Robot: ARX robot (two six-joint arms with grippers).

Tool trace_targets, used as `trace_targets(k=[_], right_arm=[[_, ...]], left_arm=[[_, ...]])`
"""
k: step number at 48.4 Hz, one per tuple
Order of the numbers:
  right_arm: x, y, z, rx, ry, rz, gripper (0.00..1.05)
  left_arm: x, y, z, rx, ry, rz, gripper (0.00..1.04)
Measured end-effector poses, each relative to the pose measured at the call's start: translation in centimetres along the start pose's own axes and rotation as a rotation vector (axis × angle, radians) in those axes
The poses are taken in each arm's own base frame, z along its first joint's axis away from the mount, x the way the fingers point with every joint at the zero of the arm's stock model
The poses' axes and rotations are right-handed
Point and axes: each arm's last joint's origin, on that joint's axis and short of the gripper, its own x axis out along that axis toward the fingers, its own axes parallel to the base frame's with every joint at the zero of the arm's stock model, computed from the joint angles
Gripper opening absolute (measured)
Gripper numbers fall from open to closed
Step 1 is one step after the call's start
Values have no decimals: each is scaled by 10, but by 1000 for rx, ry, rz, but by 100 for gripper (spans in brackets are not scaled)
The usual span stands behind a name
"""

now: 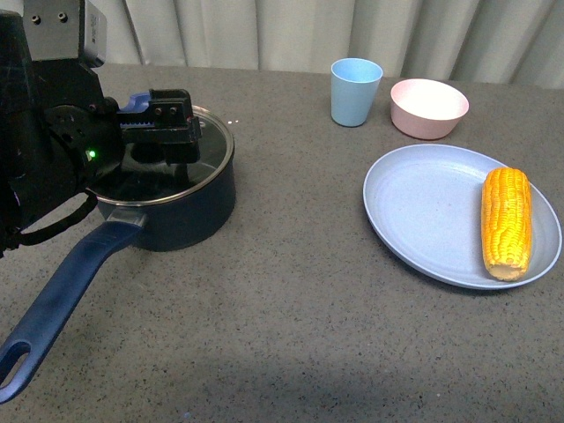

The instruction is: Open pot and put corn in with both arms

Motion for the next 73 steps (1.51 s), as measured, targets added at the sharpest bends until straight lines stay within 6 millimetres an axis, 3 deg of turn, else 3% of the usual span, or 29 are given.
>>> trace_targets(k=[6,8,21,26,30,38,46,56,65,73], right_arm=[[0,0,0,0,0,0,95],[0,0,0,0,0,0,95],[0,0,0,0,0,0,95],[0,0,0,0,0,0,95],[0,0,0,0,0,0,95],[0,0,0,0,0,0,95],[0,0,0,0,0,0,95],[0,0,0,0,0,0,95],[0,0,0,0,0,0,95],[0,0,0,0,0,0,95]], left_arm=[[3,2,2,3,-3,-2,66],[3,2,2,2,-3,-2,64],[2,1,4,1,-3,-9,63],[-1,1,15,-2,-16,-5,63],[-5,4,36,-30,-74,8,63],[-10,25,66,-77,-137,47,63],[-5,58,74,-97,-156,120,63],[-2,104,62,-130,-149,242,62],[0,151,23,-190,-67,350,62],[9,166,-6,-224,5,376,62]])
